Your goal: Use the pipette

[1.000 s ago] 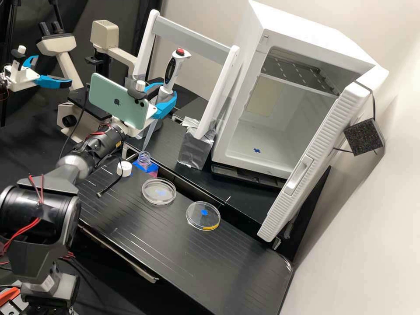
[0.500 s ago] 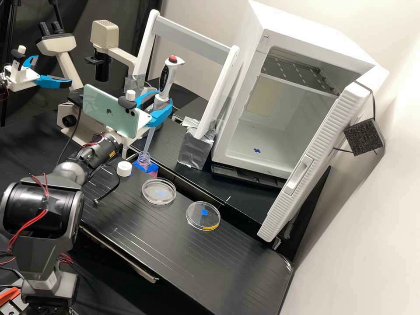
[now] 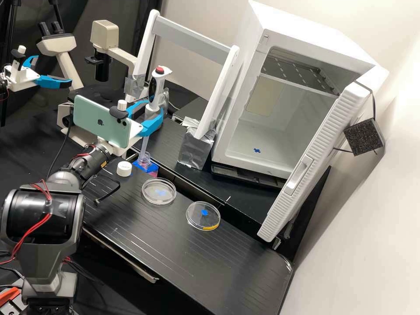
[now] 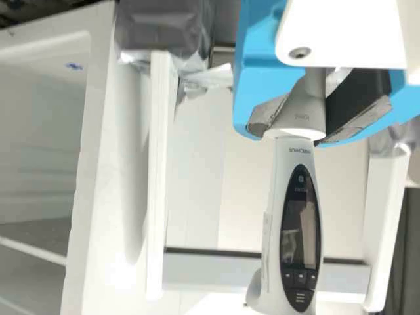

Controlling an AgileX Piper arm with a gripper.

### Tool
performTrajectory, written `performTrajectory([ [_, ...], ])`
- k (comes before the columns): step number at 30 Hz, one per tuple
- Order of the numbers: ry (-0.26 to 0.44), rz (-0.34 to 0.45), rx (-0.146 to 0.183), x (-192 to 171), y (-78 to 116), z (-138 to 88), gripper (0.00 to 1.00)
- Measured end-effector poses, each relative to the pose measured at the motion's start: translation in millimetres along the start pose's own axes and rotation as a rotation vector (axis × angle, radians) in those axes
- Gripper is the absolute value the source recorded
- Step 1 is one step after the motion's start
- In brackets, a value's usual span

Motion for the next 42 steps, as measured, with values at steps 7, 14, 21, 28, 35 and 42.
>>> performTrajectory([
  [7,-0.017,-0.046,-0.041,-2,-14.2,4,0.0],
  [14,-0.088,-0.074,-0.05,0,-26.6,14,0.0],
  [21,-0.096,-0.073,-0.052,1,-25.5,16,0.0],
  [28,-0.068,-0.019,-0.018,1,-5.9,10,0.0],
  [35,-0.005,0.056,-0.009,3,15.8,-7,0.0],
  [42,0.043,0.101,-0.015,4,30.8,-19,0.0],
])
